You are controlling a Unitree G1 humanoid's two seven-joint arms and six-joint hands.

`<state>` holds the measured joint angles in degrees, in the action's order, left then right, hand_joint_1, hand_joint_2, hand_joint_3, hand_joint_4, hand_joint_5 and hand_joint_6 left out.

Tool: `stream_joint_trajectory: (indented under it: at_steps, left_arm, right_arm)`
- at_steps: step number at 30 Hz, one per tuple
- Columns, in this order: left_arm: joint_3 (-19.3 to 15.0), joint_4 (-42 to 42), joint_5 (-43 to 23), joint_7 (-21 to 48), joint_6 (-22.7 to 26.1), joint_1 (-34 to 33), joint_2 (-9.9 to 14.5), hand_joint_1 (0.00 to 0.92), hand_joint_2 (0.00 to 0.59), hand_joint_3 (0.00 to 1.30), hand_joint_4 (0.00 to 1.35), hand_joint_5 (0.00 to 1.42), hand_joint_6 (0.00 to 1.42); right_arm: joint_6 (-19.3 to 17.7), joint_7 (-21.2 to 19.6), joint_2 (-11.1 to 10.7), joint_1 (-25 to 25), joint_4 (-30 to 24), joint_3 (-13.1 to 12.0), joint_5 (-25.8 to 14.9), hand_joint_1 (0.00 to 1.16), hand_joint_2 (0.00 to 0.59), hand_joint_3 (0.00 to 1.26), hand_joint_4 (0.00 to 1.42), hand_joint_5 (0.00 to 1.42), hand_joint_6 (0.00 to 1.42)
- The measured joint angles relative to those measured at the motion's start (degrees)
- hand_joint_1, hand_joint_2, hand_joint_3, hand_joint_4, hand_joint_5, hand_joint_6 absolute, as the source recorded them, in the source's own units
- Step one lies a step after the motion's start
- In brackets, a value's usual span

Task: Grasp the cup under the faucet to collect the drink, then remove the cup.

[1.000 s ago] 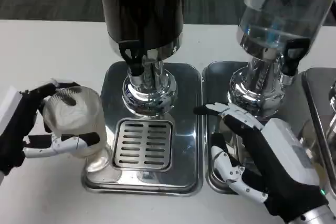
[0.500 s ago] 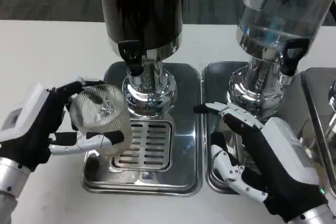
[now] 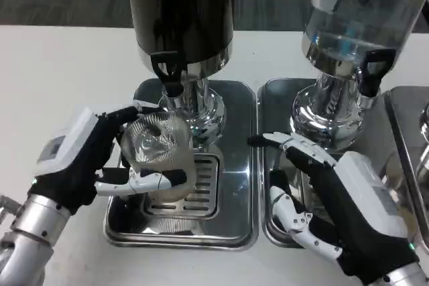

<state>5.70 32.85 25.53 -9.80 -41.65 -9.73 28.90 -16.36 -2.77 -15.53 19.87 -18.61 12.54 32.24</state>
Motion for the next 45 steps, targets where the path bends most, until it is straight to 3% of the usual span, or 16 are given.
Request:
stream_joint_trajectory:
  at_steps: [17,30,45]
  left_arm:
    - [2.41,3.77,0.01,0.34,0.04,-2.68,-2.43,0.573,0.034,0.59,0.69,0.99,1.39]
    - [2.39,8.37,-0.20,0.65,-0.83,-5.29,-2.03,0.231,0.074,0.45,0.57,0.85,1.14]
    - [1.63,7.42,-0.91,1.30,-2.62,-5.27,-0.23,0.195,0.078,0.41,0.50,0.73,0.98]
  right_arm:
    - [0.01,-0.02,1.25,0.89,-0.67,-0.12,0.23,0.38,0.586,0.29,0.21,0.15,0.25]
    - [0.94,-0.02,3.53,0.18,-1.15,1.81,2.47,0.38,0.586,0.29,0.21,0.16,0.26]
    - [1.25,-0.03,4.05,0.09,-1.11,2.58,3.49,0.38,0.586,0.29,0.21,0.17,0.28]
